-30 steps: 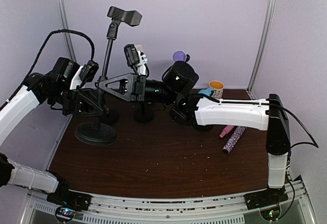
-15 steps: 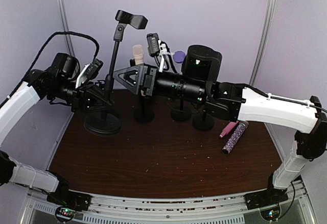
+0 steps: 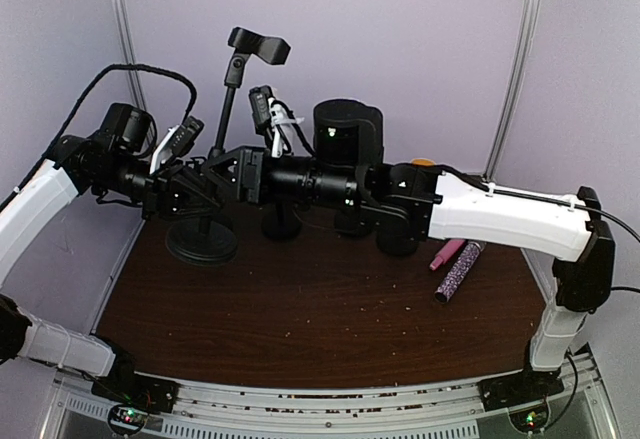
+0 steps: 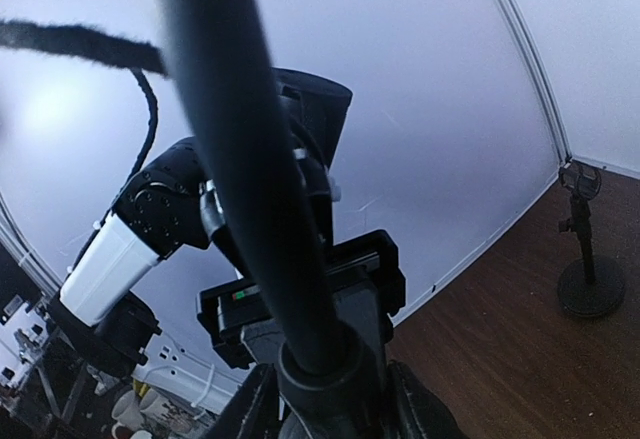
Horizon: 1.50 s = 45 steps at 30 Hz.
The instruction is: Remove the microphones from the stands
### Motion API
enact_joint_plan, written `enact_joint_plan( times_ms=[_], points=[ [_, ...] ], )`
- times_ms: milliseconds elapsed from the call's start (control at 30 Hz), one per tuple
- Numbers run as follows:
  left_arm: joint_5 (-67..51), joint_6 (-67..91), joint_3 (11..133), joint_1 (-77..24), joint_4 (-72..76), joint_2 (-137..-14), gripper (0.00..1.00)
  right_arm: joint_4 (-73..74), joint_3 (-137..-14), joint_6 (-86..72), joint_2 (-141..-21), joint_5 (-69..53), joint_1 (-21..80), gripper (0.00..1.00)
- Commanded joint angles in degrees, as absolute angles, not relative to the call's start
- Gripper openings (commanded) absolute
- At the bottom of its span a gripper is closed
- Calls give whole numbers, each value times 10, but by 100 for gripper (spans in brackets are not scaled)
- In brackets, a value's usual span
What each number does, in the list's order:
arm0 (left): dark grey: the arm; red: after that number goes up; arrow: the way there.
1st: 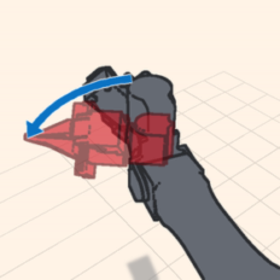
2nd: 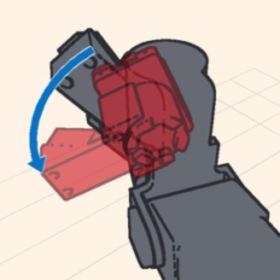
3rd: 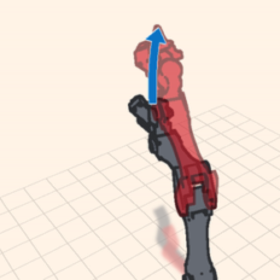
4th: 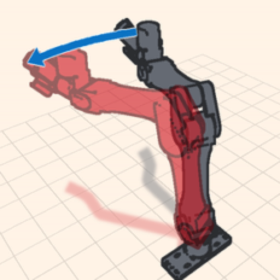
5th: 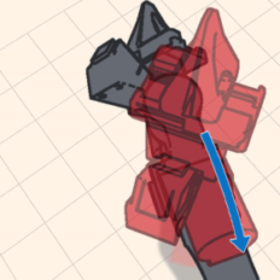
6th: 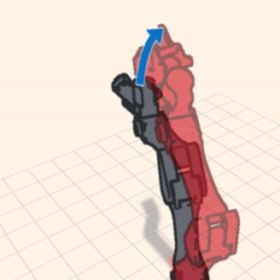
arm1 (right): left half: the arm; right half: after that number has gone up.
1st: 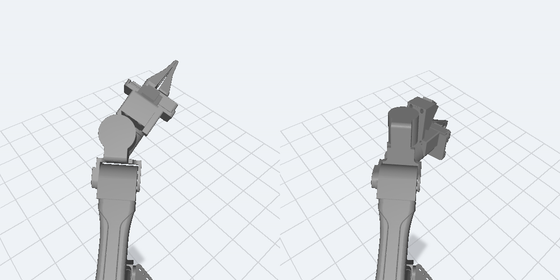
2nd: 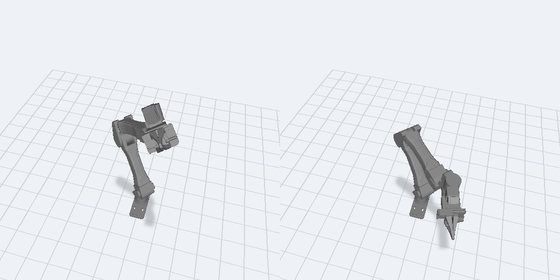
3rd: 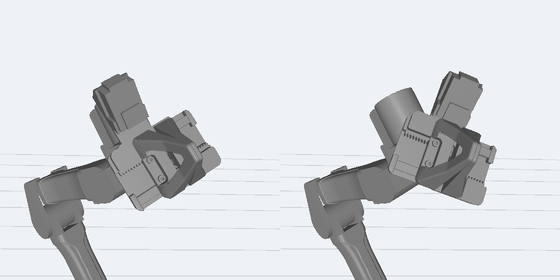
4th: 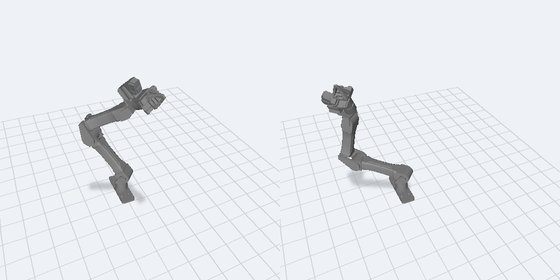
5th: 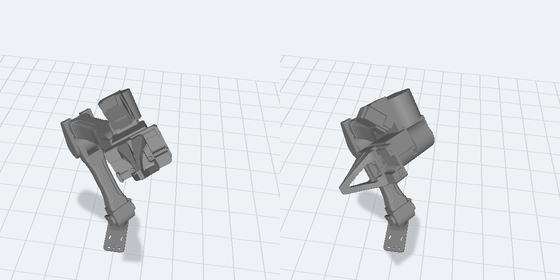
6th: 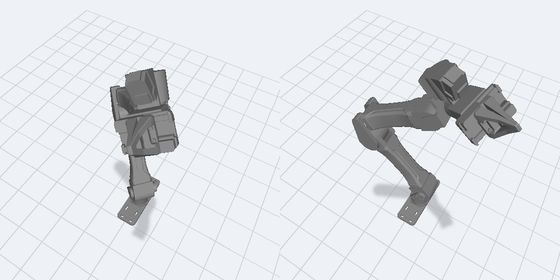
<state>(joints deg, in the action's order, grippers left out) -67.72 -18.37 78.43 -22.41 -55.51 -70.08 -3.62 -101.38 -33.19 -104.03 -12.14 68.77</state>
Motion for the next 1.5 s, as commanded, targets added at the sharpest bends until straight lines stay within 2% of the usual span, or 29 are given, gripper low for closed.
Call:
enact_joint_plan(
  times_ms=[0, 233, 367, 567, 900, 1033, 1167, 1233, 1367, 1467],
  points=[
    [-686, -196, 800, -221, -528, -693, 0, -27, -1051, -339, -1056, -102, 691, 34],
    [-684, -204, 800, -220, -533, -695, 0, -37, -1073, -348, -1073, -110, 691, 15],
    [-688, -214, 800, -220, -542, -694, 0, -102, -1049, -361, -1065, -156, 687, 6],
    [-727, -215, 796, -220, -550, -695, 0, -375, -965, -432, -1046, -321, 676, 5],
    [-780, -208, 779, -220, -550, -695, 0, -526, -1046, -576, -1117, -481, 676, 6],
    [-788, -207, 778, -220, -550, -695, 0, -578, -1081, -632, -1149, -519, 676, 14],
    [-792, -207, 782, -220, -550, -698, 0, -589, -1097, -653, -1155, -541, 676, 32],
    [-794, -206, 785, -220, -550, -699, 0, -582, -1094, -647, -1152, -545, 675, 37],
    [-793, -206, 794, -220, -551, -702, 0, -549, -1042, -604, -1122, -513, 668, 53],
    [-792, -206, 802, -221, -551, -703, 0, -509, -977, -556, -1084, -455, 658, 61]
  ],
)
